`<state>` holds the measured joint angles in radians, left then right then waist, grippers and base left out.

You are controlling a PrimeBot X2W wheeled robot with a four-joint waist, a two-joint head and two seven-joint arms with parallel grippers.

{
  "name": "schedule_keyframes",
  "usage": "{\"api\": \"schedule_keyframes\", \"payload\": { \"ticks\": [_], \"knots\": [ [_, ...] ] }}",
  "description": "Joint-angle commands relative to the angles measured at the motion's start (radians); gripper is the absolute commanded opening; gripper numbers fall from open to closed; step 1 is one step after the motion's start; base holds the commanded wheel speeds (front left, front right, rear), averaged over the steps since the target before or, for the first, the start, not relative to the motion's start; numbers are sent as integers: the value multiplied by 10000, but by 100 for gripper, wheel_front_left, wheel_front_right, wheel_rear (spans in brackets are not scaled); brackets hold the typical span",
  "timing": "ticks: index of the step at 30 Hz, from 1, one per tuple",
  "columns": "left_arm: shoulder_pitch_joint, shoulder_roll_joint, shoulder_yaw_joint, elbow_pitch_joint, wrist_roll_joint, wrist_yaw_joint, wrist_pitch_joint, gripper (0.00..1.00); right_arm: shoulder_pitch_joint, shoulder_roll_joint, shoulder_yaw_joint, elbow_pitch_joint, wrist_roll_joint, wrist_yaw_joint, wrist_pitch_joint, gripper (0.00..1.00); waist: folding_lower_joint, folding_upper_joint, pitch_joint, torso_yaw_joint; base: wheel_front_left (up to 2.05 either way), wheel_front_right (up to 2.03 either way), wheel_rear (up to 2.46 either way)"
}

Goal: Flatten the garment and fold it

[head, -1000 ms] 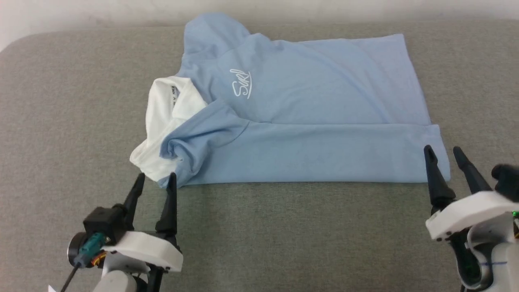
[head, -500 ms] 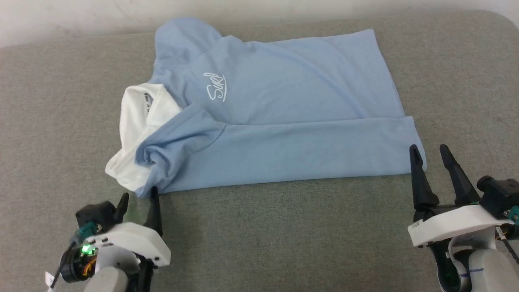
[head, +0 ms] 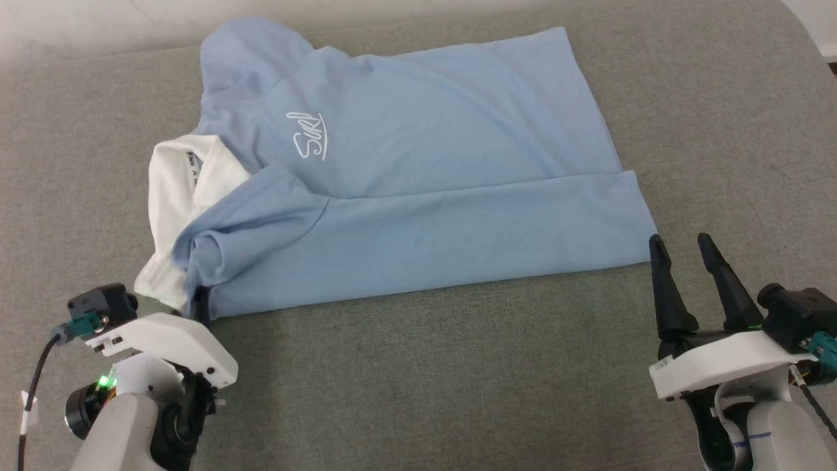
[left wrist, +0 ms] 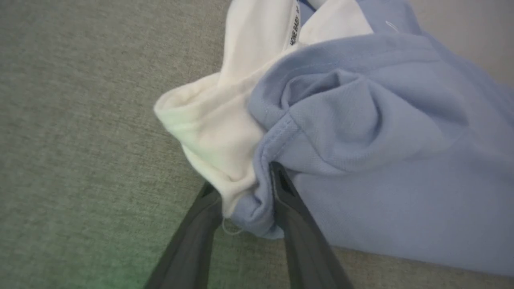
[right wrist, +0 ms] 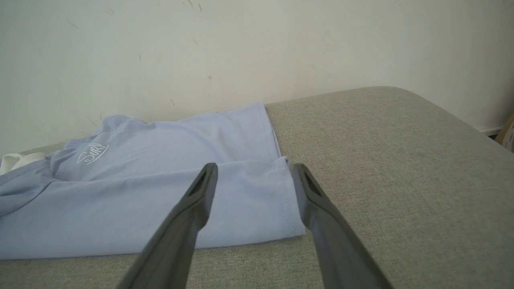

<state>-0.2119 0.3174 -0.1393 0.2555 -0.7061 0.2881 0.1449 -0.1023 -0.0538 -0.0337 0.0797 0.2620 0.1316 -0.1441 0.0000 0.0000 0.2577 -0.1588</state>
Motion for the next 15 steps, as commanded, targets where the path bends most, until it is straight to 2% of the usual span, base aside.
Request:
{"api": "schedule_keyframes", "payload": {
  "ticks": [1,5,8,11,15],
  "knots": [
    [235,-42,-163,-12,-114,-22,246,0,-131,34,-91,29,-158,-9,17,100,0,0,-27,13,0,0,0],
    [347,-3,-230,-253,-78,-78,207,0,-282,34,-362,210,-368,-9,199,100,0,0,-58,95,0,0,0],
    [361,5,-352,-431,15,-135,131,0,-662,35,-645,655,-501,-9,884,100,0,0,-18,239,0,0,0],
    [248,4,-497,-542,105,-252,58,0,-1308,35,-1084,1331,-616,-9,1995,100,0,0,99,416,0,0,0],
    [20,-50,-714,-635,211,-383,11,0,-2274,35,-1813,2515,-509,-9,4137,100,0,0,288,671,0,0,0]
  ]
}}
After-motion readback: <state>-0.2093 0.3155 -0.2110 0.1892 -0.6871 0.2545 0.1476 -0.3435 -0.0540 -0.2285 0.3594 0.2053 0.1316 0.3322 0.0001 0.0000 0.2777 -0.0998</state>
